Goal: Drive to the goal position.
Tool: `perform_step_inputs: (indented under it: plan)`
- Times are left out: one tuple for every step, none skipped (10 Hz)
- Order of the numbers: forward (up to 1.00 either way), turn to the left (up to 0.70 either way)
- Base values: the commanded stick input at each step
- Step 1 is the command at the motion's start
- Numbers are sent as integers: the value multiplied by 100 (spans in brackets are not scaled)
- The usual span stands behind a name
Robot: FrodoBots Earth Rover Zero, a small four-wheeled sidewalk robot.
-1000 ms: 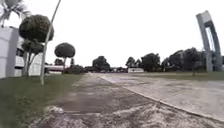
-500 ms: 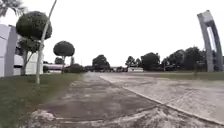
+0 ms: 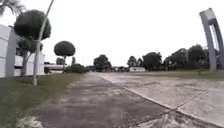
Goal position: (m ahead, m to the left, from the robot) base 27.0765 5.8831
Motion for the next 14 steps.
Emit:
perform_step_inputs:
  plan:
    - [50, -47]
    - [50, -22]
    - [50, -4]
    - [50, 0]
    - [50, 0]
    - [50, 0]
    - [50, 0]
    - [50, 0]
    - [50, 0]
    - [50, 0]
    - [49, 0]
    - [49, 0]
    - [50, 0]
    - [50, 0]
